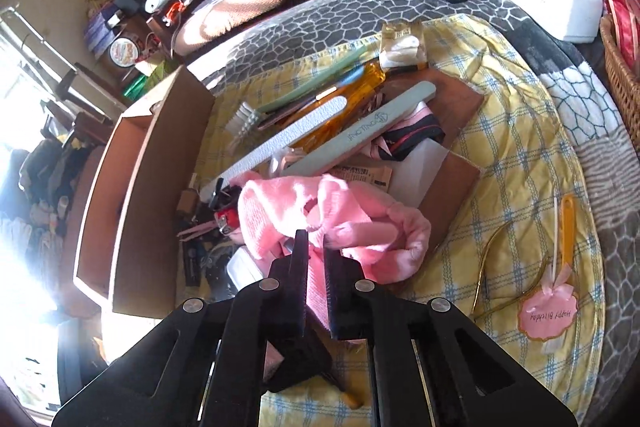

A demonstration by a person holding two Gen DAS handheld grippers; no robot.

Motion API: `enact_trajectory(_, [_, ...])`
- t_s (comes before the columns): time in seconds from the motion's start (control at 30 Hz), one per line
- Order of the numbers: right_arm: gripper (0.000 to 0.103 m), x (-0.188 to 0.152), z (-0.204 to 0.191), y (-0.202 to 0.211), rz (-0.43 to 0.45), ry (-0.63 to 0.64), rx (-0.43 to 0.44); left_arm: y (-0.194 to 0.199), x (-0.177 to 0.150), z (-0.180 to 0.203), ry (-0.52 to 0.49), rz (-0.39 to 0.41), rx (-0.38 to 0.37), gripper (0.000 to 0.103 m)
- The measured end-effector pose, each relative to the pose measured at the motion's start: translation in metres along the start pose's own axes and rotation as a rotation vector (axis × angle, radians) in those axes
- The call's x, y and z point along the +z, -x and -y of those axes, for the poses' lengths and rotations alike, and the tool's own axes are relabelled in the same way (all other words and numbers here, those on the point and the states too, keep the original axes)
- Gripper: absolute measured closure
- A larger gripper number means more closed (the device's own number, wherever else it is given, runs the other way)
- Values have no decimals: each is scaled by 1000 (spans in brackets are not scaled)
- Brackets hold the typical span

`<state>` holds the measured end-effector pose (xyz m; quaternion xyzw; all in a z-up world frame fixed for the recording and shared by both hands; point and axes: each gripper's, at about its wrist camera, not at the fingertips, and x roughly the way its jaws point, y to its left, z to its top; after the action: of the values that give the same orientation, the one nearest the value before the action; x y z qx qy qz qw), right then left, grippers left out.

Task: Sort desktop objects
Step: 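Close the right gripper on the pink towel while the left gripper holds the tissue pack, then lift the pink towel with the right gripper while the left carries the tissue pack over the box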

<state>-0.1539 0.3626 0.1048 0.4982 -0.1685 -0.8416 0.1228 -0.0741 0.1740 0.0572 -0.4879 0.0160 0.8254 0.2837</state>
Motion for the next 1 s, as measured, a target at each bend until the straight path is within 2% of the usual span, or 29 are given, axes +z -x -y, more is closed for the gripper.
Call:
enact_trajectory(0.1, [95,9,-8,19,47,2,13,7,2,-3,11,9,4,52])
enact_trajectory(0.17, [89,15,-10,21,48,0,1,8,4,-5,10,11,7,52])
enact_trajectory(0.23, [67,16,-9,12,11,10,-25,8,5,-6,10,16,6,52])
enact_trajectory(0.27, [52,16,-10,5,-2,22,-42,9,5,-5,10,19,11,52])
enact_trajectory(0.3, [48,14,-10,-2,-15,29,-61,8,5,-5,9,19,13,52])
enact_trajectory(0.37, [48,12,-10,-17,-46,33,-79,4,5,-5,10,13,9,52])
enact_trajectory(0.53, [37,11,-15,-56,-88,65,-143,-6,3,-6,17,-8,19,51])
enact_trajectory(0.67, [37,12,-10,-78,-101,34,-162,-11,2,-8,36,-10,10,51])
enact_trajectory(0.7, [45,13,-8,-81,-99,18,-157,-11,2,-9,38,-8,7,51])
enact_trajectory(0.73, [57,14,-5,-82,-89,1,-147,-11,2,-9,41,-6,3,51])
enact_trajectory(0.77, [95,14,-3,-82,-80,-11,-138,-10,3,-10,45,-3,-1,51])
enact_trajectory(0.87, [95,15,-2,-76,-48,-13,-121,-9,3,-13,54,0,-9,52])
enact_trajectory(1.0, [96,18,-8,-47,43,-12,-74,-5,3,-15,76,9,-19,52])
